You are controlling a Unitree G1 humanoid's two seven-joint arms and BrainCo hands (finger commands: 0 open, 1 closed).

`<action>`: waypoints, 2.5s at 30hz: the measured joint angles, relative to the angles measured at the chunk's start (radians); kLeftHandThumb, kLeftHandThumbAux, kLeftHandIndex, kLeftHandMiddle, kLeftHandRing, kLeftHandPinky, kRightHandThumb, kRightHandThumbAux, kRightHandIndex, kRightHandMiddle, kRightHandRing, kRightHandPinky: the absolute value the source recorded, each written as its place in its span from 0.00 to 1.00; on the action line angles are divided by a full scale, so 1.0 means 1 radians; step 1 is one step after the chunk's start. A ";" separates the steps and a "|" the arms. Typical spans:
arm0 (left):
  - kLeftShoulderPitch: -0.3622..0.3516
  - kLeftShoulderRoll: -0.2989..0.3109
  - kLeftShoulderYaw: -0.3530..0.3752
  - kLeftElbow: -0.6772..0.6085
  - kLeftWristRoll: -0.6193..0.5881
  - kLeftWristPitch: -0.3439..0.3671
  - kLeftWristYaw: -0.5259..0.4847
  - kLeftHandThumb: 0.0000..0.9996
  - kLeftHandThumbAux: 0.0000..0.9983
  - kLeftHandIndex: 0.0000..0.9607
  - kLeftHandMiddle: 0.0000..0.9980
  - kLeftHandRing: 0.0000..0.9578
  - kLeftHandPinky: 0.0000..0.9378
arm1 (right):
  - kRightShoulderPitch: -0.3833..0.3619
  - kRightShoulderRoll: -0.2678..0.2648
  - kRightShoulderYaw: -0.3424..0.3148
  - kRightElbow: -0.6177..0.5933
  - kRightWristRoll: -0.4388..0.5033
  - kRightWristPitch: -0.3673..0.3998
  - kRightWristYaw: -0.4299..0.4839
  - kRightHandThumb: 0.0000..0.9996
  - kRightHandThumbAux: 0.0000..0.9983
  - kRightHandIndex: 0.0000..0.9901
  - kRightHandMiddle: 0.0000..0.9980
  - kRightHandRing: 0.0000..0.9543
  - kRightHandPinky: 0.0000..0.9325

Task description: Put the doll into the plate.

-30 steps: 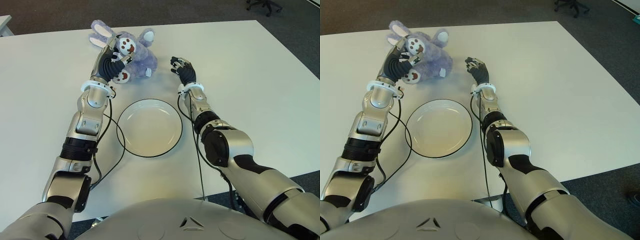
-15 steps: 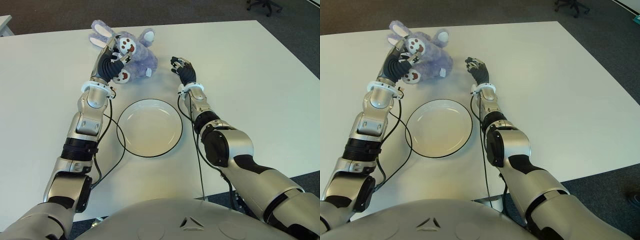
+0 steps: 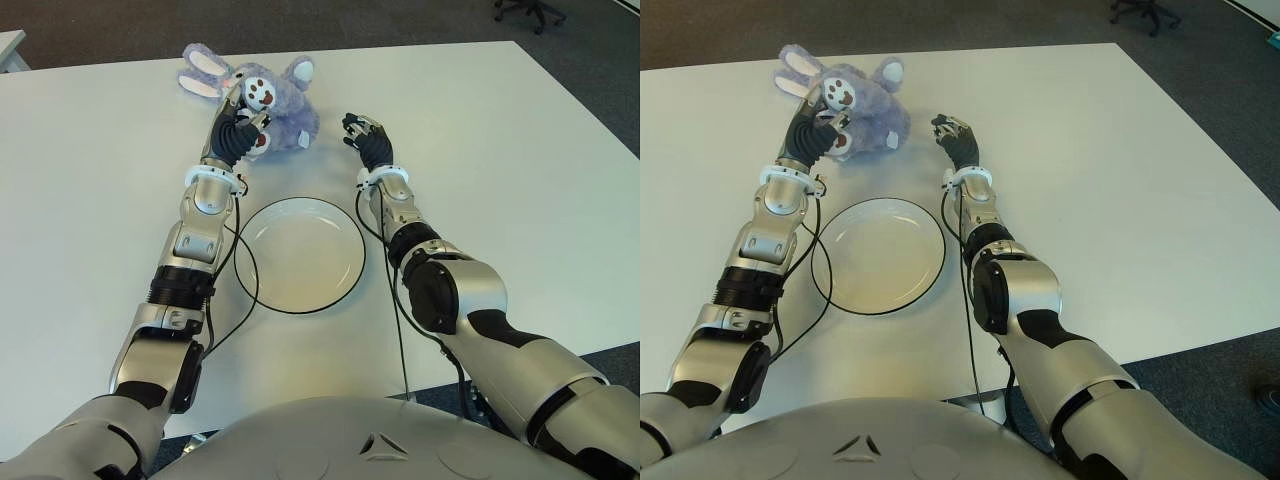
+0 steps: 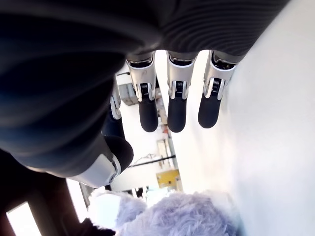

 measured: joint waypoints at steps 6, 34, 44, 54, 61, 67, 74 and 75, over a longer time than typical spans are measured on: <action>-0.033 -0.009 -0.001 0.060 0.000 -0.023 0.016 0.55 0.45 0.10 0.17 0.17 0.19 | 0.000 0.000 0.002 0.001 -0.001 0.000 -0.003 0.70 0.73 0.41 0.15 0.13 0.19; -0.136 -0.031 0.000 0.291 -0.009 -0.154 0.068 0.53 0.46 0.10 0.20 0.19 0.15 | 0.000 0.001 -0.036 -0.001 0.041 -0.005 0.006 0.71 0.73 0.41 0.18 0.17 0.22; -0.136 -0.032 -0.001 0.291 -0.009 -0.154 0.068 0.51 0.46 0.09 0.18 0.18 0.15 | 0.000 0.001 -0.036 -0.001 0.041 -0.005 0.006 0.71 0.73 0.41 0.18 0.16 0.19; -0.136 -0.032 -0.001 0.289 -0.007 -0.147 0.082 0.59 0.47 0.17 0.26 0.26 0.25 | 0.000 0.001 -0.025 0.000 0.029 -0.005 0.001 0.71 0.73 0.41 0.17 0.15 0.20; -0.136 -0.035 -0.007 0.265 0.016 -0.107 0.138 0.68 0.44 0.22 0.32 0.31 0.30 | 0.000 0.001 -0.028 0.000 0.029 -0.005 0.002 0.71 0.73 0.41 0.17 0.15 0.19; -0.131 -0.038 -0.019 0.235 0.036 -0.073 0.160 0.70 0.42 0.22 0.33 0.32 0.31 | 0.000 0.001 -0.024 0.000 0.028 -0.005 0.002 0.71 0.73 0.41 0.16 0.14 0.18; -0.124 -0.039 -0.037 0.204 0.046 -0.051 0.164 0.65 0.36 0.20 0.31 0.32 0.31 | 0.000 0.001 -0.024 0.000 0.028 -0.005 0.002 0.71 0.73 0.41 0.16 0.14 0.18; -0.124 -0.038 -0.039 0.201 0.050 -0.050 0.164 0.63 0.34 0.18 0.30 0.31 0.31 | 0.000 0.001 -0.024 0.000 0.028 -0.005 0.002 0.71 0.73 0.41 0.16 0.13 0.18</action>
